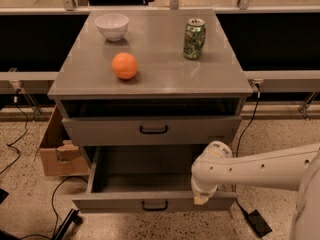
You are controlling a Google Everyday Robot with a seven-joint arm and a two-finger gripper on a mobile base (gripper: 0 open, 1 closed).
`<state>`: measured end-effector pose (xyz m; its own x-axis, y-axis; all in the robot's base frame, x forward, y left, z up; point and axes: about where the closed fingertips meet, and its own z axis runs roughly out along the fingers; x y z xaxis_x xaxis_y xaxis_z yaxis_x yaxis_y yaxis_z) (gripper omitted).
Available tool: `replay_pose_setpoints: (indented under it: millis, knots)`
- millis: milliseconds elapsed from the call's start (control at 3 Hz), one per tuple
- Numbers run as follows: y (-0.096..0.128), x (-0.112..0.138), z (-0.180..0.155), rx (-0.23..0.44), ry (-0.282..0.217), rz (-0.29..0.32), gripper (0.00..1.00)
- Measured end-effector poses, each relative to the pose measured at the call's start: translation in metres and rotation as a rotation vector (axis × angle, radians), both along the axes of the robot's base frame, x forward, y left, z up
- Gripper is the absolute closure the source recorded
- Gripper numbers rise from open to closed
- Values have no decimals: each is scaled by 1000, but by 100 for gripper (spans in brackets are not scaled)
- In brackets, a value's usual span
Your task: Open middle drawer
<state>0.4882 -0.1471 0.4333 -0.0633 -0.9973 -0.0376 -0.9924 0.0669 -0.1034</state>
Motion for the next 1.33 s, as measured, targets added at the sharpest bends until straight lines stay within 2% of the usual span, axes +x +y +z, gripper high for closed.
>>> replay_pose_setpoints:
  millis: [1000,1333]
  knots:
    - [0,0,1,0,1,0,9]
    - [0,0,1,0,1,0,0]
